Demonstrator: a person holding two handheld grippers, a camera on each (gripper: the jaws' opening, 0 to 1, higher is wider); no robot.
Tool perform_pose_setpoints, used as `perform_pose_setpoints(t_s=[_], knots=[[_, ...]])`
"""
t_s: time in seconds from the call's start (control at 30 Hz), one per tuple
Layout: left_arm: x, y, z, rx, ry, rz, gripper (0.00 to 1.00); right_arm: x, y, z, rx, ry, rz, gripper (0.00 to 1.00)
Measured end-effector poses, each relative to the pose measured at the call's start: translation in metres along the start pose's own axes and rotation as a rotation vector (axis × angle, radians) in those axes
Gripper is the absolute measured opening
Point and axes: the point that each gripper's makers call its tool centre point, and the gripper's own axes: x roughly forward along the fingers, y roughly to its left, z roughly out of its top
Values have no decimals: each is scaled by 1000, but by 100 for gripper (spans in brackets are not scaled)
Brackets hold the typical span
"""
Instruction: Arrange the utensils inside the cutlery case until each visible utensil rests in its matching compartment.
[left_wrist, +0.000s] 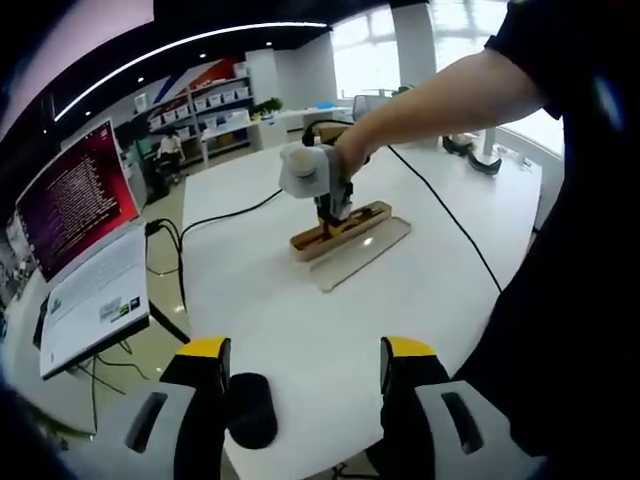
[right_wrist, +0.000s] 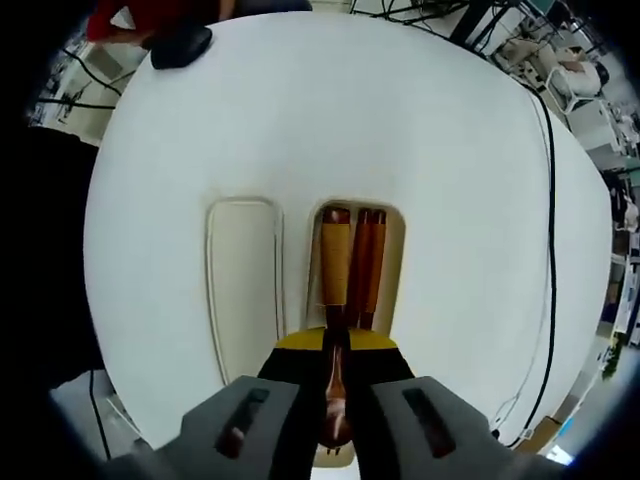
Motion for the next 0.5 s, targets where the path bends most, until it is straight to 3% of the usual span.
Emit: perform_pose_setpoints(t_s=[0.5], knots=[[-5,4,-5,-17,2,15,62,0,-1,2,31,-6,3,1]])
